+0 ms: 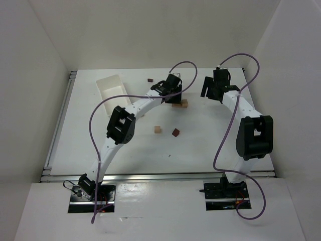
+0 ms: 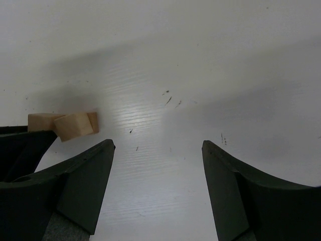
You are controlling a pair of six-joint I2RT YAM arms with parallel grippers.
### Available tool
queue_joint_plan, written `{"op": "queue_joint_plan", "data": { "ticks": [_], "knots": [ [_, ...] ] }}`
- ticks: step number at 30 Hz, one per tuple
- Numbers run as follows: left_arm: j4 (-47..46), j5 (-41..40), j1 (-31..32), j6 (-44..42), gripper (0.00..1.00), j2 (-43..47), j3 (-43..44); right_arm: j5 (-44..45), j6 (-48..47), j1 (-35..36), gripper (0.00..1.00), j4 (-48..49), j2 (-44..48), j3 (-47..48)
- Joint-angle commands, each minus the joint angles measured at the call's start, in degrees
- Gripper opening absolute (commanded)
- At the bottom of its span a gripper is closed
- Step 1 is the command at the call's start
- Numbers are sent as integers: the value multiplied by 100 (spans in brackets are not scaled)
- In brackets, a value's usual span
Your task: Build the wood block tower
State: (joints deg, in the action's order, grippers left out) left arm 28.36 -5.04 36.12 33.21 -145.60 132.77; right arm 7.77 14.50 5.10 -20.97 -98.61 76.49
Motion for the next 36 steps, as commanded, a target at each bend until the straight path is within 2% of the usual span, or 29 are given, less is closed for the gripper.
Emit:
{"op": "queue_joint_plan", "data": {
  "ticks": [1, 7, 10, 11, 13, 14, 15, 17, 18, 20, 21, 28, 36],
  "knots": [
    [12, -129, 18, -69, 55, 541, -75, -275, 26, 35, 79, 93, -97, 191],
    [126, -182, 18, -131, 55, 989, -356, -628, -79, 35, 79, 207, -273, 384],
    [73, -182, 18, -131, 46, 1428, -778, -882, -79, 35, 75, 269, -474, 437],
    [21, -251, 18, -131, 36, 1542, -901, -1004, -79, 35, 72, 330, -527, 437],
    [-75, -383, -122, -79, 26, 1868, -1322, -1067, -132, 35, 65, 383, -625, 437],
    [-268, -384, -175, -26, 18, 1956, -1472, -1067, -132, 35, 53, 383, -712, 437],
    [-357, -384, -175, -25, 0, 2017, -1691, -1067, -132, 35, 45, 383, -799, 437],
    [-357, -332, -315, -25, 0, 1957, -1693, -1129, -132, 35, 36, 453, -853, 437],
    [-410, -244, -386, -104, 0, 1869, -1519, -1198, -193, 35, 28, 541, -853, 437],
    [-410, -155, -438, -235, 0, 1501, -1281, -1268, -246, 35, 26, 681, -905, 297],
    [-410, -103, -439, -236, 0, 1369, -1036, -1356, -298, 35, 22, 813, -906, 236],
    [-604, 117, -439, -377, 0, 744, -525, -1507, -483, 219, 22, 1043, -1257, 305],
    [-735, 336, -439, -271, 0, 568, -577, -1507, -598, 456, 22, 1034, -1556, 446]
  ]
}}
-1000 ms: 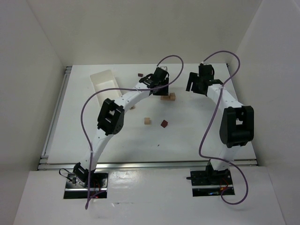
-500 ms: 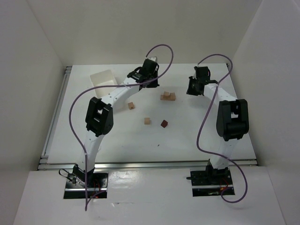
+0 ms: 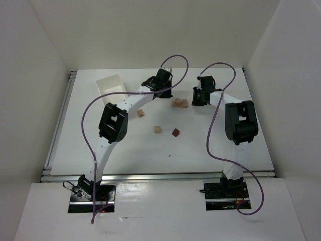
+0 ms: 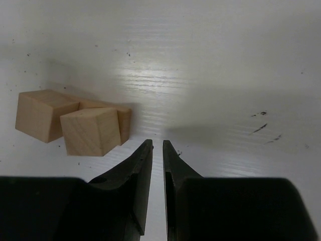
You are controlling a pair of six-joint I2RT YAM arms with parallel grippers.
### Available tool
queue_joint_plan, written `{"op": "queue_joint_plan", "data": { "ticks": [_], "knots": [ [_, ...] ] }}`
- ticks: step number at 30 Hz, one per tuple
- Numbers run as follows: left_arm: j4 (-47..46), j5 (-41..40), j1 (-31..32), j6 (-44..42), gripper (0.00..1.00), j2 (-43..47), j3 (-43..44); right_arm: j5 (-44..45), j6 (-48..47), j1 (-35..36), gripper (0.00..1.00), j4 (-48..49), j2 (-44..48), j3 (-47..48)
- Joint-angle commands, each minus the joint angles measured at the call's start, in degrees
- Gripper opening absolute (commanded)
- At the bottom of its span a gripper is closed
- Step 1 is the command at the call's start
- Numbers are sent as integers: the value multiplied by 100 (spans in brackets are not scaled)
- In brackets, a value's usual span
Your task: Build the wood block tower
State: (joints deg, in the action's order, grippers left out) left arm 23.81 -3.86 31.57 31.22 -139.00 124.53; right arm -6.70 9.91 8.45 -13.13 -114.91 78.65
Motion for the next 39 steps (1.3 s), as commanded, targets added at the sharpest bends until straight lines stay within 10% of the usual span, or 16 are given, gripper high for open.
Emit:
{"op": "queue_joint_plan", "data": {
  "ticks": [1, 39],
  "knots": [
    [-333, 271, 16, -72, 0, -144, 195, -60, -139, 174, 22, 336, 74, 230],
    [-500, 869, 68, 42, 0, -321, -34, -183, -139, 456, 23, 293, -93, 353]
  ]
}}
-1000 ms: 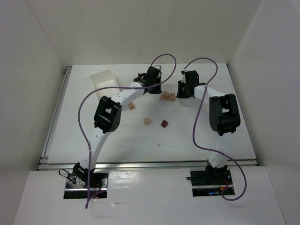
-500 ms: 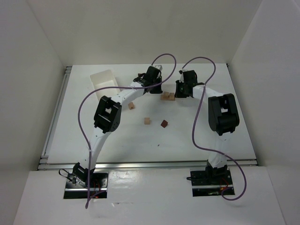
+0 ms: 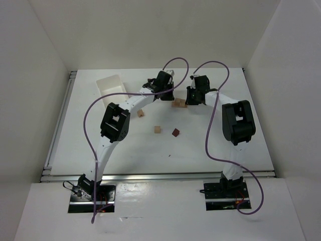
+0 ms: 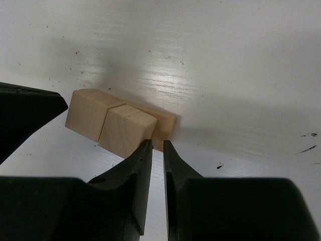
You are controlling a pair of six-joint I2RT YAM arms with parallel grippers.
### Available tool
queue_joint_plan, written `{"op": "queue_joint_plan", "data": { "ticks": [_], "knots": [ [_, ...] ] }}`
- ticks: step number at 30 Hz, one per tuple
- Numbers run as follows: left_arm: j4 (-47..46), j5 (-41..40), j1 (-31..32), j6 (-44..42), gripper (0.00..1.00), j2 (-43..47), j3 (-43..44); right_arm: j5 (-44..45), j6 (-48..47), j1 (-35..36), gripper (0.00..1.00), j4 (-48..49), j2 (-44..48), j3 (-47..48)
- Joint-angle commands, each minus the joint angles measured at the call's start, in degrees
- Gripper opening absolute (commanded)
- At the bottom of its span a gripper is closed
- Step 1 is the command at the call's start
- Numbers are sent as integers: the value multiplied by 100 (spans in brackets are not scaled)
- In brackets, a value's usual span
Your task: Build the wood block tower
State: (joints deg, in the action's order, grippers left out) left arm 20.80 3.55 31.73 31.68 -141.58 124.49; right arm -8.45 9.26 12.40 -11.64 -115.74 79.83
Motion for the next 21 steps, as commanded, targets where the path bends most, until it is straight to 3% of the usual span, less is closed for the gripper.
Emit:
{"op": "queue_joint_plan", "data": {
  "ticks": [1, 21],
  "knots": [
    [-199, 128, 53, -56, 0, -63, -30, -8, -73, 60, 23, 144, -10, 235],
    [-41, -109, 106, -57, 0, 42, -144, 168, -73, 60, 27, 144, 52, 235]
  ]
}}
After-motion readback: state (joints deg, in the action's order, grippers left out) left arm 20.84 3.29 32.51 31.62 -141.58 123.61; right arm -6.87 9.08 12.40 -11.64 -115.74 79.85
